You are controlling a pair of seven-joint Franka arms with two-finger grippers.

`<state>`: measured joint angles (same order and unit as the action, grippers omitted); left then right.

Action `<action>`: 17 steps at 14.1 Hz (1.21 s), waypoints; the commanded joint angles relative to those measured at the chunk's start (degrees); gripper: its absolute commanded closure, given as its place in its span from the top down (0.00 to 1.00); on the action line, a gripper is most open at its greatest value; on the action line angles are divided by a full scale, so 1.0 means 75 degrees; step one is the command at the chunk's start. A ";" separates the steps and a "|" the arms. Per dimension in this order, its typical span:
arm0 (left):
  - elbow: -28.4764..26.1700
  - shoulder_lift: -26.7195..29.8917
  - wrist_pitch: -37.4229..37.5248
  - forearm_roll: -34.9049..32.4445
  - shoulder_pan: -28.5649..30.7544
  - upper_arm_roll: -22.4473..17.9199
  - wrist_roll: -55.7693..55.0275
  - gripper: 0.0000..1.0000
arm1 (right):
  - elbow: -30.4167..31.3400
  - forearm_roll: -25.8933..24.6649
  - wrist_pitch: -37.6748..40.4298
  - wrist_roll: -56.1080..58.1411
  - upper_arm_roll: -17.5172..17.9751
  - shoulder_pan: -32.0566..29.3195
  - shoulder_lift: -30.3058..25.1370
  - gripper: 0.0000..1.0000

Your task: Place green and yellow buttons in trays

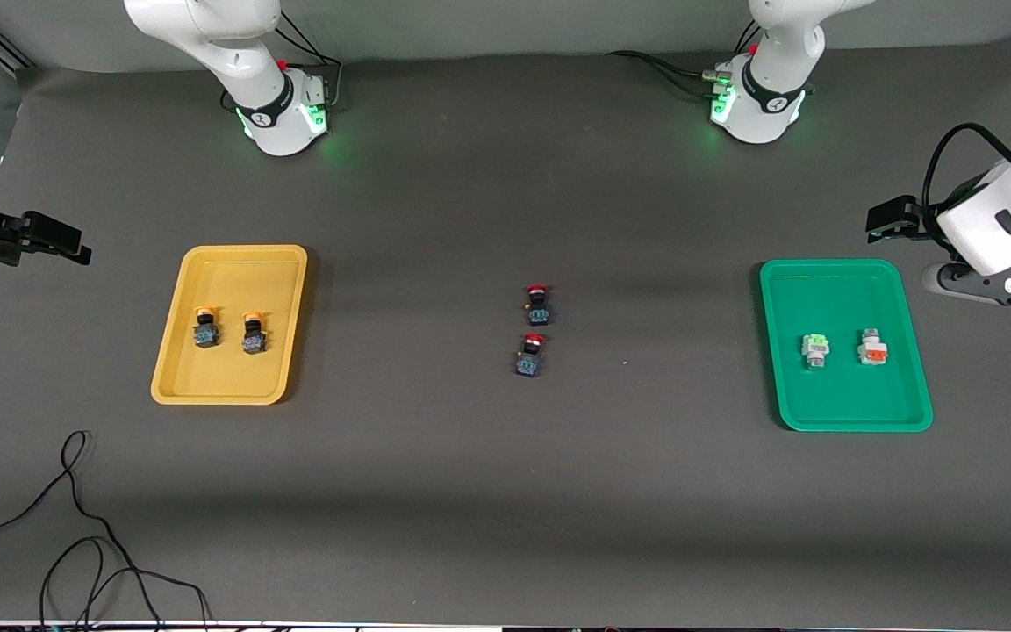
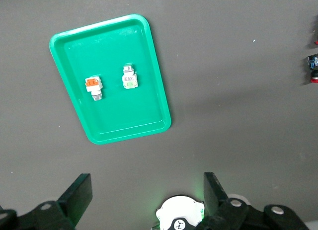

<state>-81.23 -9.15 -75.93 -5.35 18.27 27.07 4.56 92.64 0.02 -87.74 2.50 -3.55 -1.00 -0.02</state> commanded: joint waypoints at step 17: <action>-0.1708 0.1243 -0.1431 0.0128 -0.3362 -0.3363 -0.0033 1.00 | -0.0024 -0.0062 0.0085 -0.0146 -0.0031 0.0063 -0.0068 1.00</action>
<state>-93.32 -0.48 -85.63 -5.08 -6.62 2.29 4.49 92.64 0.02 -87.71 2.50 -3.55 -0.99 -0.02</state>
